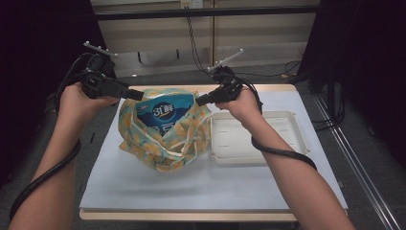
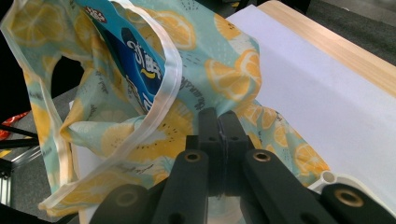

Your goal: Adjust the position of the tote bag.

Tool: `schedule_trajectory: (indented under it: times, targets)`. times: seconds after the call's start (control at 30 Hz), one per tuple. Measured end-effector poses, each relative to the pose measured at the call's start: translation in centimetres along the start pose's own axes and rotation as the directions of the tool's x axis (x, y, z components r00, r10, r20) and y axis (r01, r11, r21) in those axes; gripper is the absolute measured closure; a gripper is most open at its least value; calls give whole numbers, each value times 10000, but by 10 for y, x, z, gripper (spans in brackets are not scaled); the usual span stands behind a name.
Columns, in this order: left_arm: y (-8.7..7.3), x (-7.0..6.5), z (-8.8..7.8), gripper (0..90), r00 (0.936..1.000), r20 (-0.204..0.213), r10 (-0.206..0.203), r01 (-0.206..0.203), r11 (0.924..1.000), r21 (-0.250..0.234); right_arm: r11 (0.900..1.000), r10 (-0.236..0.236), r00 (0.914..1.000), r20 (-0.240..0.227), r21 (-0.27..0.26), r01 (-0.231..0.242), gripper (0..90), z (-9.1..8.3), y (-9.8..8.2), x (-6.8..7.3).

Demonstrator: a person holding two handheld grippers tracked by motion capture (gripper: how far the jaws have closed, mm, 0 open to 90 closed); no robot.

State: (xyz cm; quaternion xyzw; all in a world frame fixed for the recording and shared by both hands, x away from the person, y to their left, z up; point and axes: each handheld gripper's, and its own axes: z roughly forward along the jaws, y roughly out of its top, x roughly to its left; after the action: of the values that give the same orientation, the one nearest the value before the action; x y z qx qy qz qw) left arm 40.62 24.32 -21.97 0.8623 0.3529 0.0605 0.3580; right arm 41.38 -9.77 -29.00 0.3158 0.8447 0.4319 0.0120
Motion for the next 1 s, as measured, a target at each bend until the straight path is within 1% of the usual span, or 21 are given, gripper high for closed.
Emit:
schedule_trajectory:
  times: [0.03, 0.07, 0.13, 0.23, 0.4, 0.43, 0.47, 0.5, 0.53, 0.57, 0.63, 0.67, 0.7, 0.73, 0.77, 0.8, 0.83, 0.9, 0.93, 0.97, 1.0]
  targets:
    - [-1, -1, -2, 220, 10000, 0, -17, 17, 10000, -81, 10000, 4, 10000, -2, 13, -4, 899, 0, 0, 0]
    - [-3, -2, -4, 213, 10000, 11, -54, 54, 10000, -24, 10000, 34, 10000, 22, 26, -34, 899, 0, 0, 0]
    - [-7, -3, -6, 209, 9998, -11, 197, -197, 9998, 68, 10000, 7, 10000, 4, 4, -7, 899, 1, 0, 1]
    - [-13, -5, -7, 200, 9992, -52, 404, -404, 9991, 98, 10000, -3, 10000, 5, 20, 3, 899, 2, 0, 2]
    - [-20, -8, -12, 222, 9992, 5, 397, -397, 9992, -17, 10000, 28, 10000, 10, 31, -28, 899, 1, 0, 2]
    - [-22, -8, -14, 224, 9993, 34, 367, -367, 9993, 79, 10000, -28, 10000, 14, 28, 28, 899, 1, 0, 2]
    - [-23, -9, -14, 236, 9998, 83, 186, -187, 9997, 126, 10000, -4, 10000, 7, 13, 4, 899, 1, 0, 2]
    - [-24, -10, -15, 262, 9997, 118, 228, -231, 9994, 253, 10000, -10, 10000, 12, 9, 10, 899, 1, 0, 2]
    - [-25, -11, -14, 269, 9994, 112, 338, -341, 9991, 262, 10000, -2, 10000, 16, 5, 2, 899, 0, 0, 2]
    - [-26, -12, -14, 271, 9987, 31, 505, -506, 9979, 398, 10000, 28, 10000, 29, 17, -28, 899, 0, 0, 2]
    - [-28, -13, -13, 358, 9995, 169, 267, -274, 9987, 420, 10000, -4, 10000, 25, -13, 4, 899, 0, 0, 2]
    - [-29, -13, -13, 406, 9988, 130, 474, -480, 9978, 449, 10000, -4, 10000, 19, -19, 4, 899, 0, 0, 2]
    - [-29, -13, -13, 467, 9979, 132, 636, -643, 9960, 624, 10000, -26, 10000, 21, 12, 26, 899, 0, 0, 2]
    - [-30, -14, -13, 588, 9983, 47, 579, -581, 9958, 704, 10000, -24, 10000, 20, 12, 24, 899, 0, 0, 2]
    - [-29, -14, -13, 642, 9983, -7, 576, -574, 9961, 676, 10000, -3, 10000, 24, -10, 3, 899, 0, 0, 2]
    - [-29, -13, -13, 690, 9985, 46, 548, -550, 9959, 723, 10000, -13, 10000, 41, 11, 13, 899, 0, 0, 3]
    - [-28, -13, -13, 758, 9979, -98, 647, -637, 9945, 829, 10000, -34, 10000, 26, 7, 34, 899, -1, 0, 2]
    - [-27, -12, -14, 841, 9990, -33, 449, -444, 9948, 920, 10000, -29, 10000, 21, -35, 29, 899, -2, 0, 2]
    - [-26, -13, -15, 872, 9991, -90, 413, -404, 9958, 821, 10000, -10, 10000, 23, -31, 10, 899, -2, 0, 1]
    - [-24, -12, -16, 900, 9994, 21, 353, -353, 9967, 734, 10000, -26, 10000, 26, -67, 26, 899, -3, 0, 1]
    - [-21, -12, -18, 900, 9992, 155, 367, -377, 9965, 742, 10000, 11, 10000, 37, -78, -10, 899, -3, 0, 1]
